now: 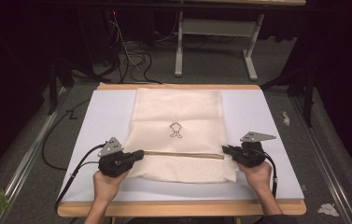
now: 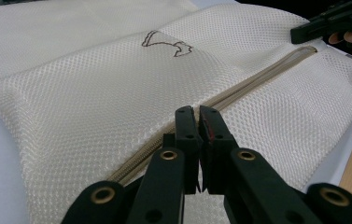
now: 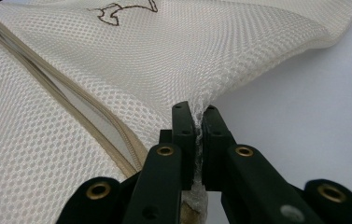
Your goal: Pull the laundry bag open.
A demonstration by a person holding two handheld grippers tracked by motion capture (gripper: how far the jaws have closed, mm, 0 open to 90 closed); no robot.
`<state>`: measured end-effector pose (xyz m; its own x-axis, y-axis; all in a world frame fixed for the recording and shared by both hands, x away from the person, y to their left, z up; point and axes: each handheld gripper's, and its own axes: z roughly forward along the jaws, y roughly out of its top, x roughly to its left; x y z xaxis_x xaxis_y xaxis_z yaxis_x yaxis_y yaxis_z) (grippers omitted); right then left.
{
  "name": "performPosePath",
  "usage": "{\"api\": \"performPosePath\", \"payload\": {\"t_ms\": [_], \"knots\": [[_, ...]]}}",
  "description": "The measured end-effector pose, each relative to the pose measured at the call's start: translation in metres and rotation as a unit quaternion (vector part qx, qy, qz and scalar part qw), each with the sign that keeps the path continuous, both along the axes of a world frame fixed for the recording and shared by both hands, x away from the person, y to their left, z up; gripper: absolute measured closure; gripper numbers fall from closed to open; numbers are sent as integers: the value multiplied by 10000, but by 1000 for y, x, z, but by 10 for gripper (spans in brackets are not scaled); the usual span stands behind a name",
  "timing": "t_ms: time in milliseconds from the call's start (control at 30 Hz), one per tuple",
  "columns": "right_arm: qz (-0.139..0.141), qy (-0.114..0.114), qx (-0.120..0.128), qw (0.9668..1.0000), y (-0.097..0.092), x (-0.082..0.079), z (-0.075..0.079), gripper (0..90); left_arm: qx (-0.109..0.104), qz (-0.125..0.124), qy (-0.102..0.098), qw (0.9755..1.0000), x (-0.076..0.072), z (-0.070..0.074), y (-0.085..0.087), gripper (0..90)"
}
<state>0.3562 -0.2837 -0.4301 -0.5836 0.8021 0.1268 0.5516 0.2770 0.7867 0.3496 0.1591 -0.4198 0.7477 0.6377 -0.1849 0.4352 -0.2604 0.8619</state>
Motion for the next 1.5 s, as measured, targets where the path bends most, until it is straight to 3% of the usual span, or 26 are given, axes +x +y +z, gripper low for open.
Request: {"api": "performPosePath", "payload": {"t_ms": [167,267,767,1100,1200,1500], "knots": [[-27,-39,-116,9999,-1,-1,-3,881,51,69,-2,10000,-1,-2,2,871],[-104,63,-13,9999,-9,-3,-7,881,3,127,49,9999,-1,-3,7,871],[-193,84,89,9997,-14,-3,-8,880,-46,386,88,9992,0,-7,24,871],[-222,46,52,9997,-16,-3,-7,880,12,582,25,9983,1,-5,34,871],[-258,56,86,9996,-18,-3,-8,880,-93,623,75,9980,2,-7,37,871],[-288,10,123,9995,-21,-3,-7,880,-66,703,46,9975,2,-6,41,871]]}}
